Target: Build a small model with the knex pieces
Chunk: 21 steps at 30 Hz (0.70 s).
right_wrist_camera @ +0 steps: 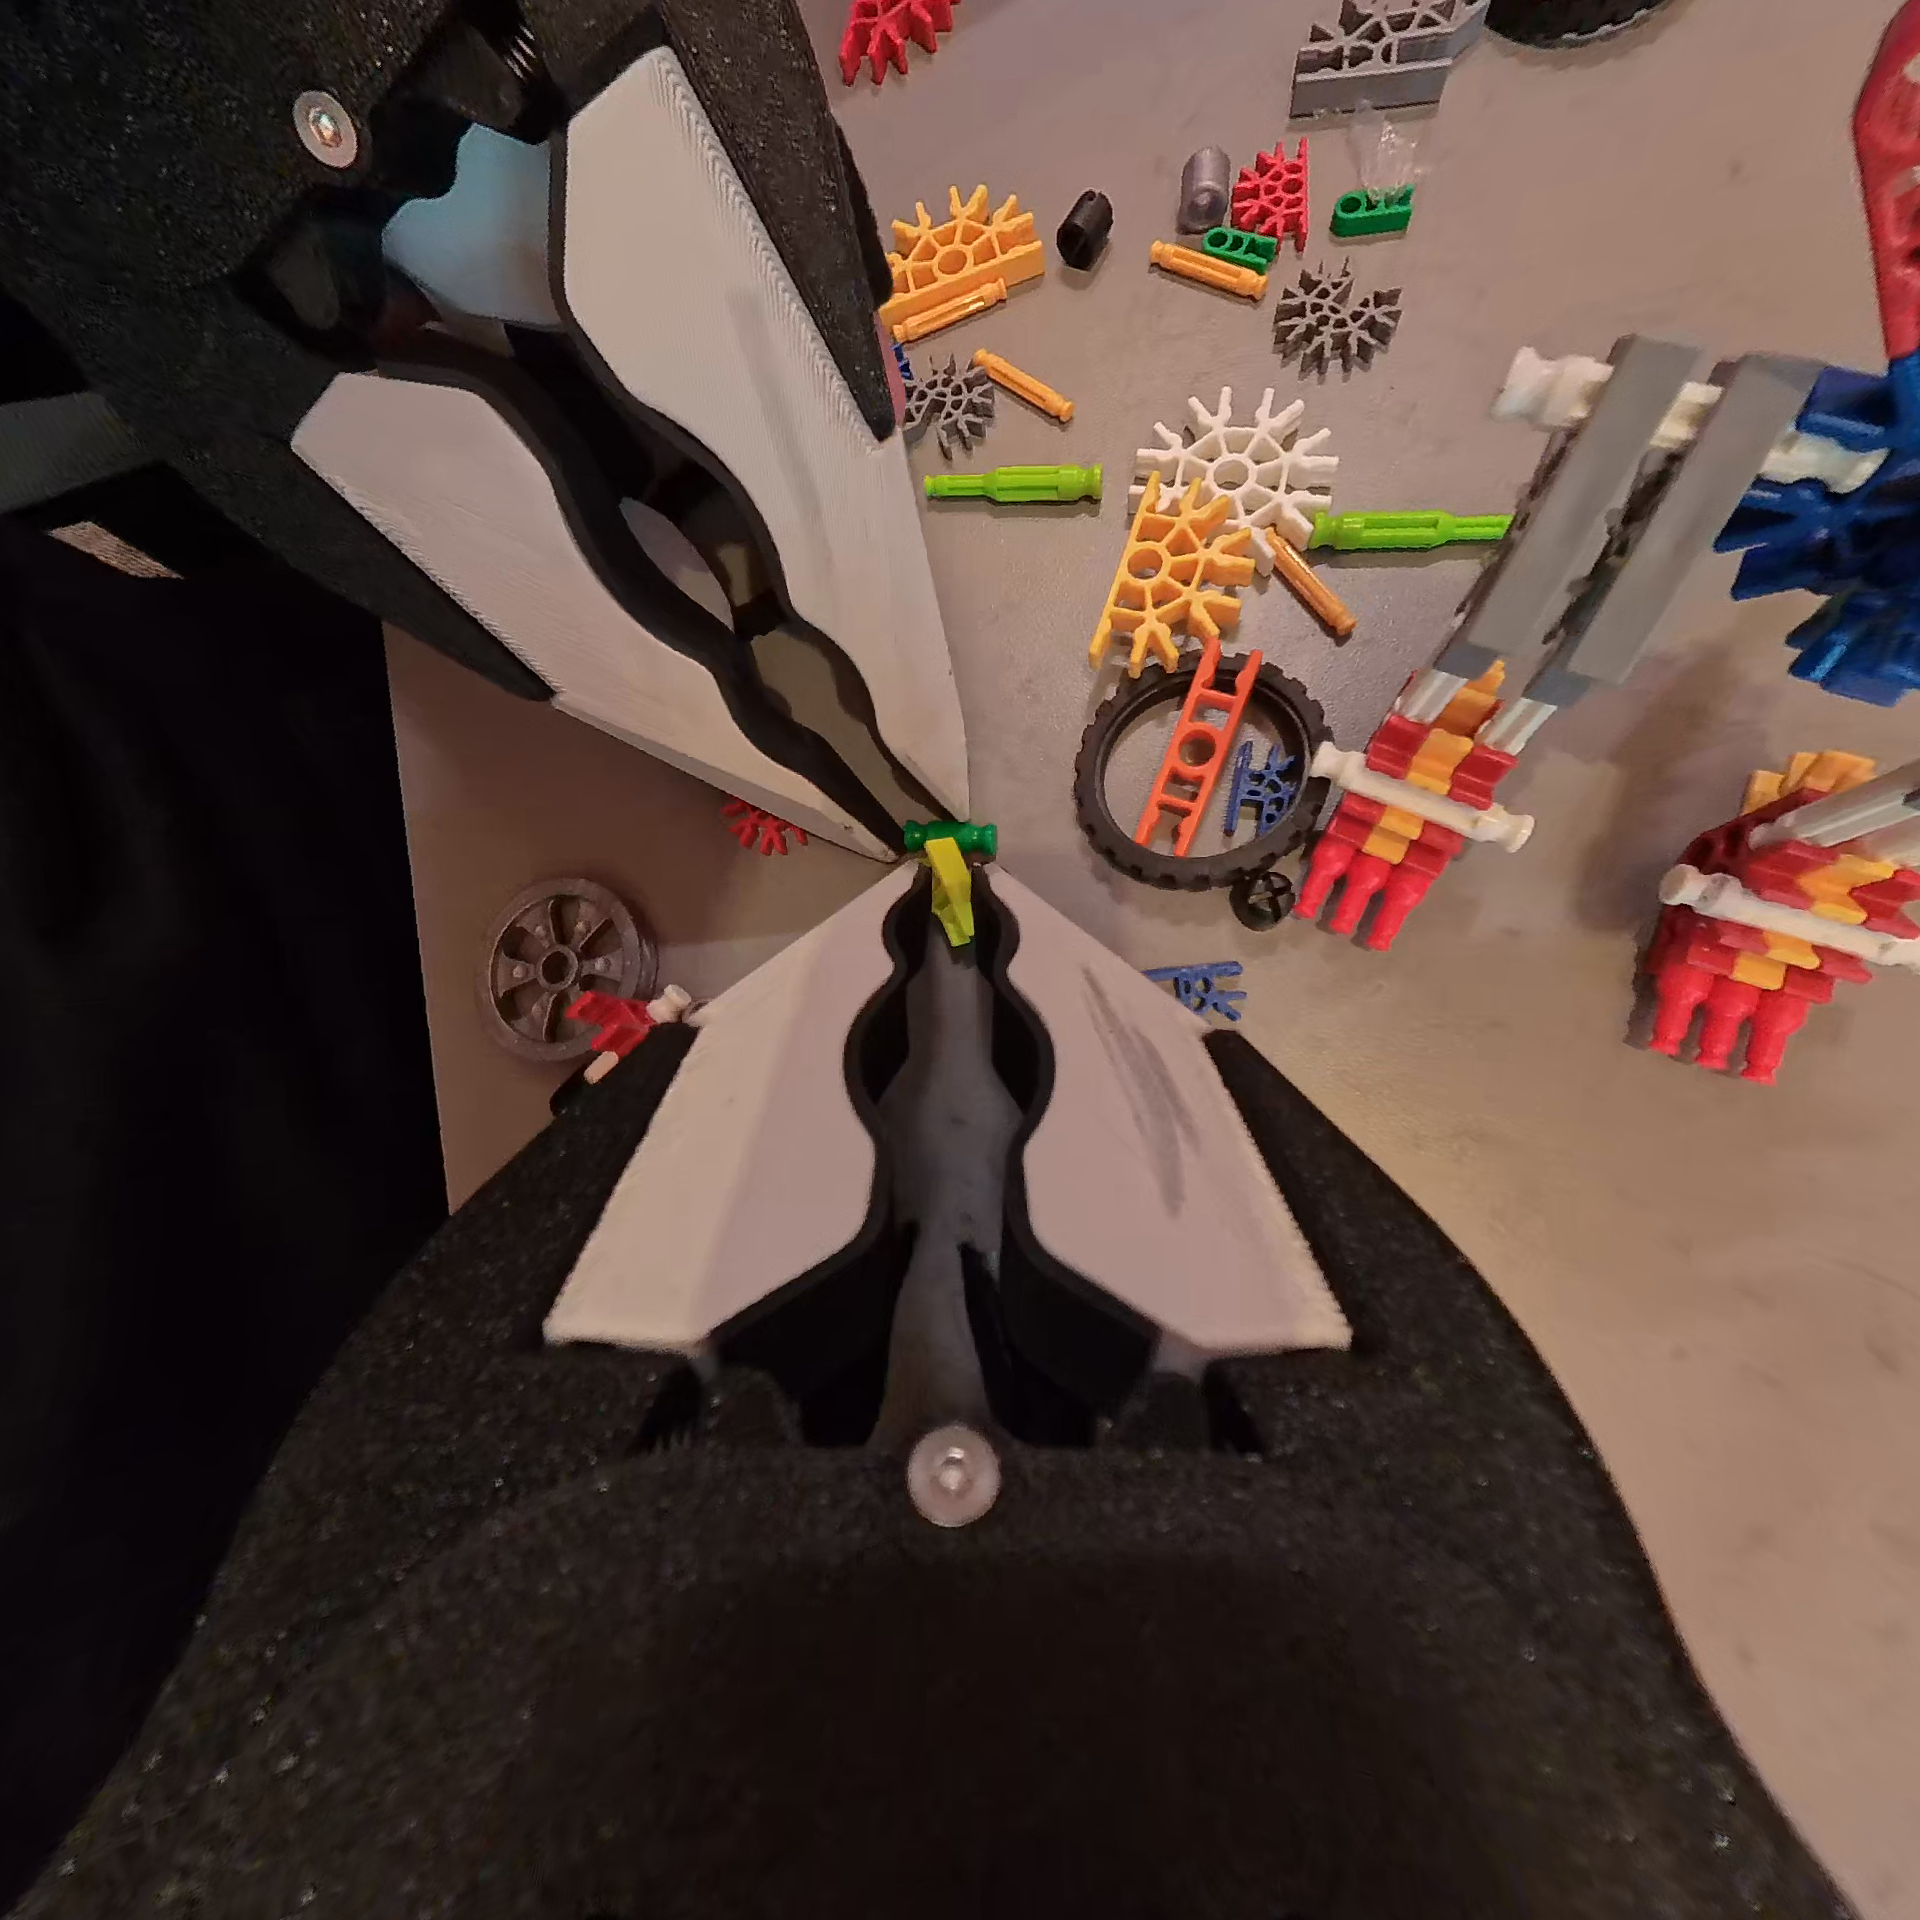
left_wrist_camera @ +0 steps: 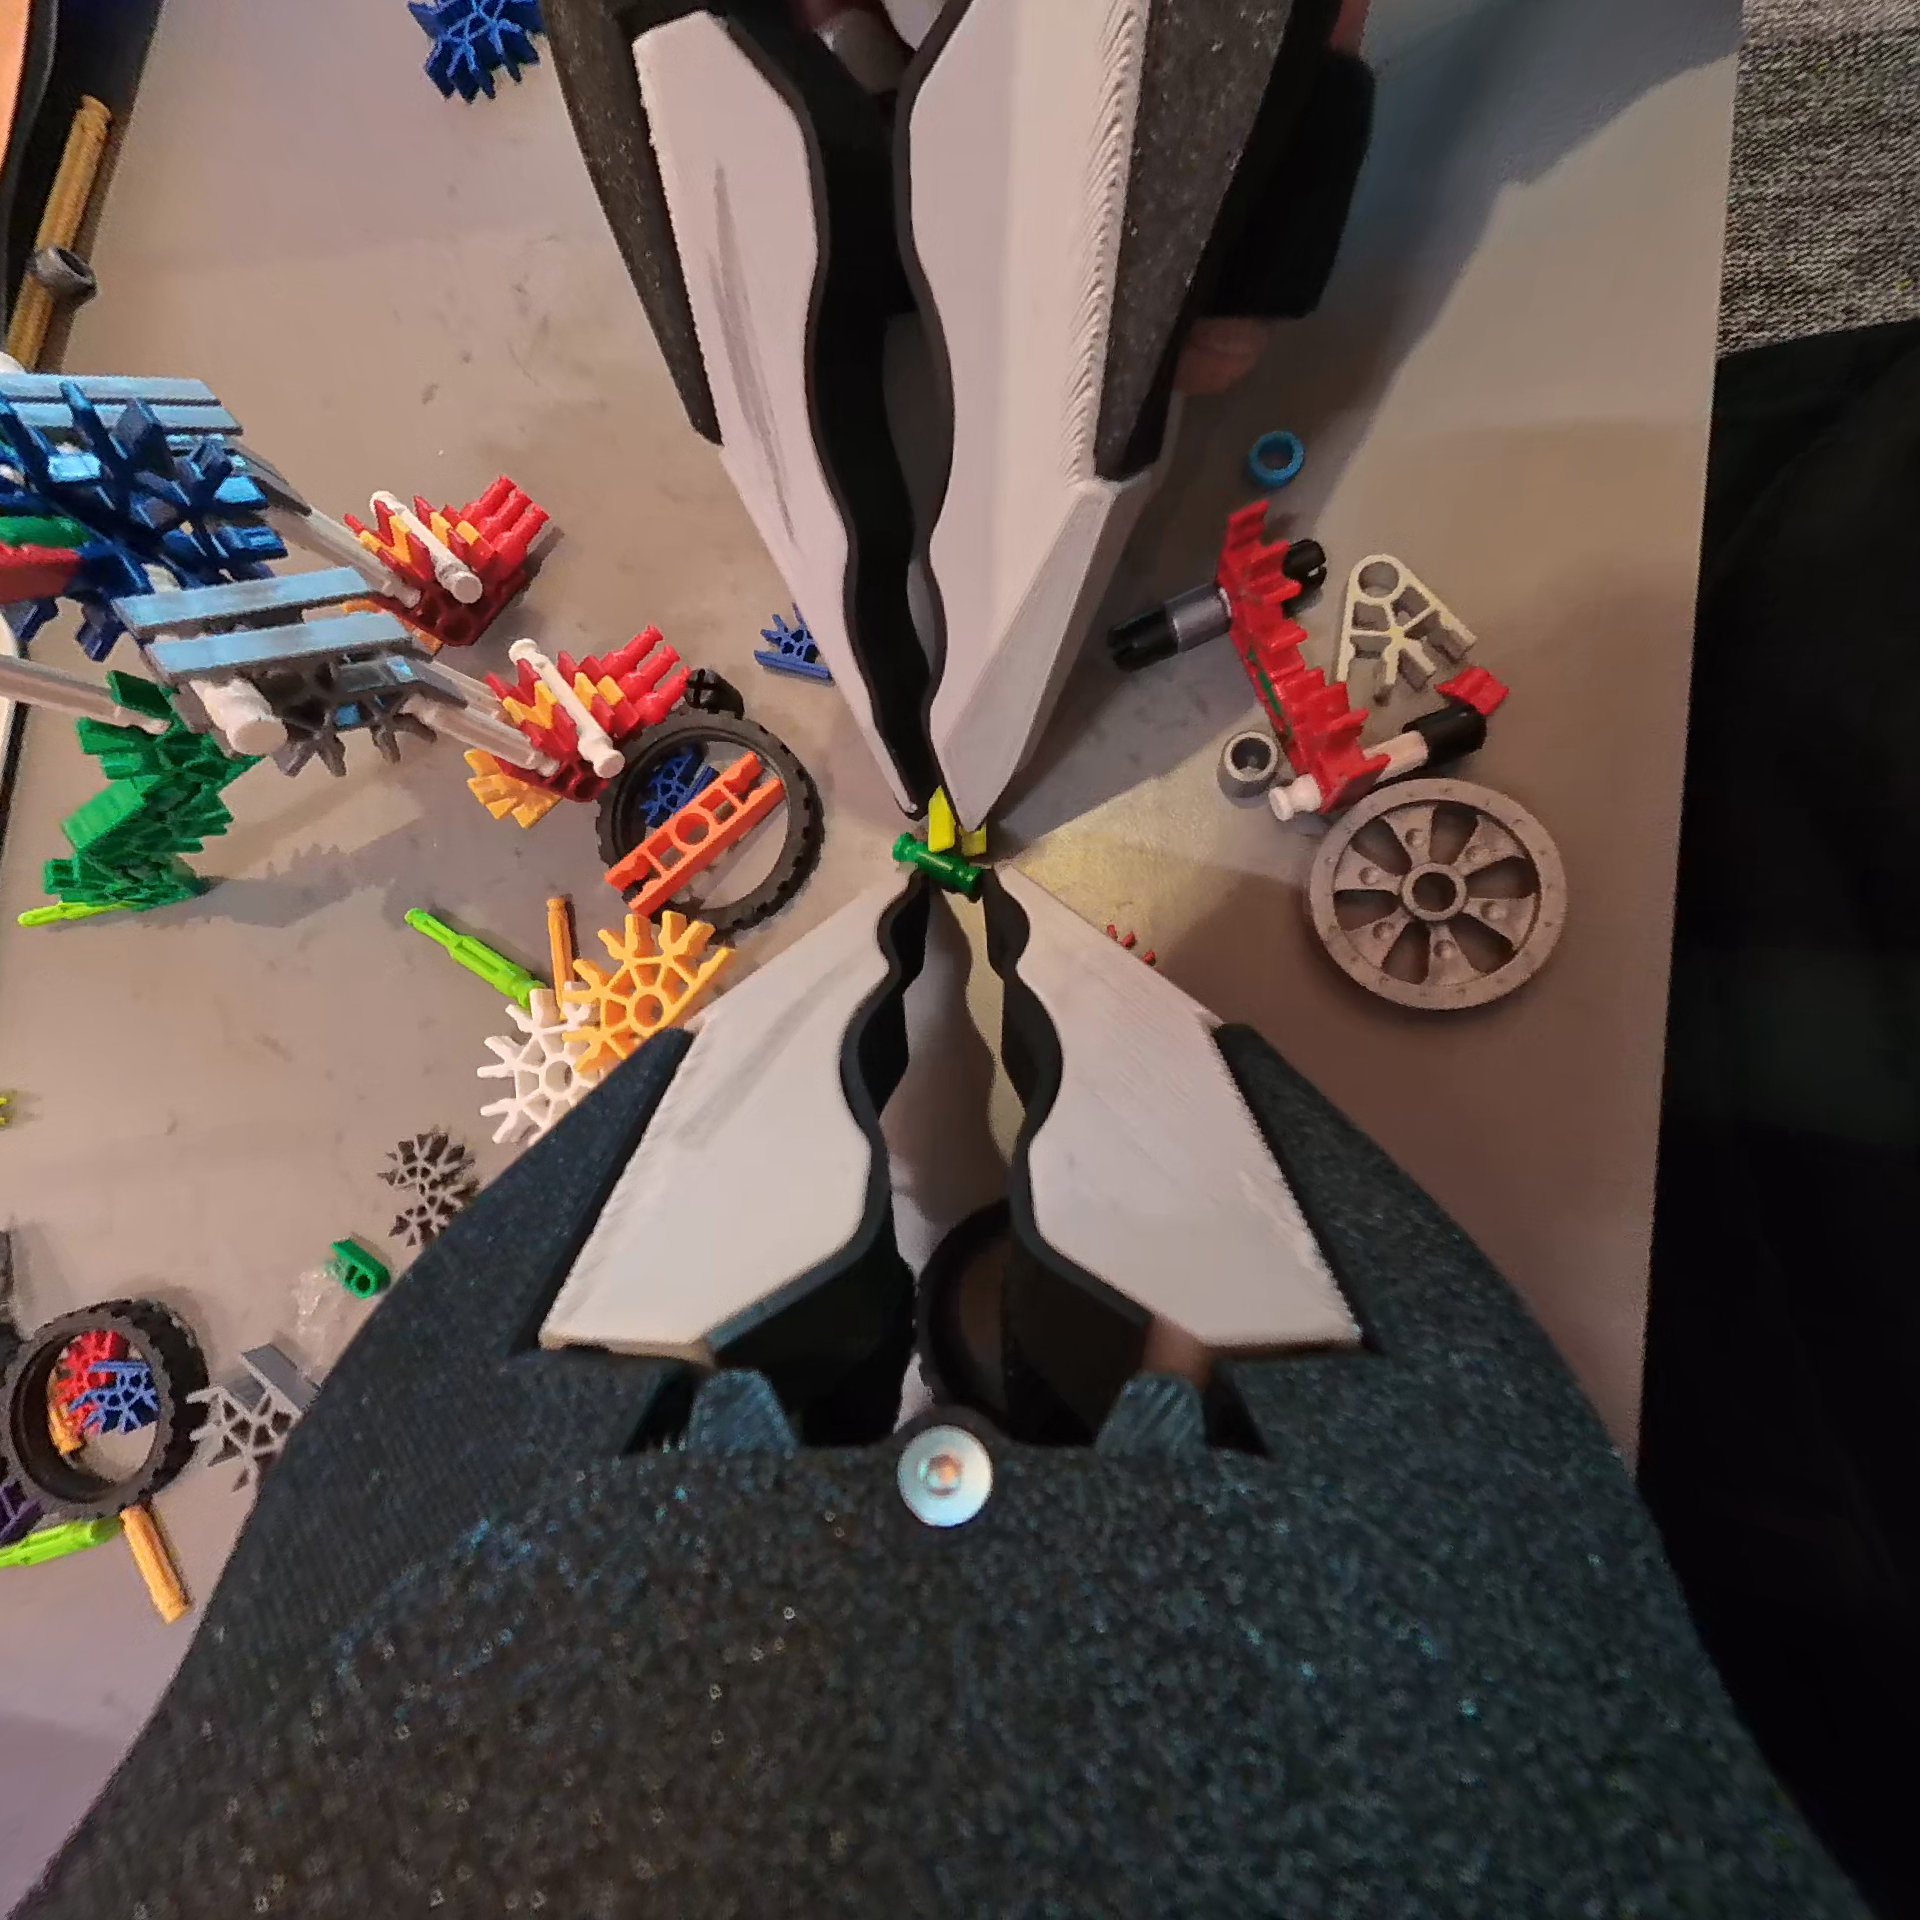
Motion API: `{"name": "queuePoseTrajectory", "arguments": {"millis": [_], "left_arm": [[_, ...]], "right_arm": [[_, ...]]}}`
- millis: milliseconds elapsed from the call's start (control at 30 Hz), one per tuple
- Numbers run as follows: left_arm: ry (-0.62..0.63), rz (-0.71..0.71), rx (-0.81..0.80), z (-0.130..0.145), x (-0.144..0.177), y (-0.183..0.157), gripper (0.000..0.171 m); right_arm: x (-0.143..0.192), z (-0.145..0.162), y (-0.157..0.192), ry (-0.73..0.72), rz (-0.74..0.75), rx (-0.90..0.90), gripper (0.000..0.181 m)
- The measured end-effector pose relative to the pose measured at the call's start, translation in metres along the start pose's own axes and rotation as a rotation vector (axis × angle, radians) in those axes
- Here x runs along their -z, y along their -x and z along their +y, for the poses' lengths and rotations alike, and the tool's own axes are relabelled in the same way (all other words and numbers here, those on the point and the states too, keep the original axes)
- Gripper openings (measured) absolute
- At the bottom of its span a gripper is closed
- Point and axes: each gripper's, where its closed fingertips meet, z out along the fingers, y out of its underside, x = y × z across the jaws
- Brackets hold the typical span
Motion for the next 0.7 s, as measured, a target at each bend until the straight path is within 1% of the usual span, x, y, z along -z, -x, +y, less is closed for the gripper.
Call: {"name": "queuePoseTrajectory", "arguments": {"millis": [400,700], "left_arm": [[-0.003,0.004,-0.03,-0.003,-0.0038,0.0013,0.004],[-0.006,0.017,-0.04,-0.0053,-0.0049,-0.0013,0.004]], "right_arm": [[0.0087,0.004,-0.0084,0.002,0.027,-0.001,0.007],[0.0102,0.0033,-0.0093,0.009,0.018,0.025,0.007]]}}
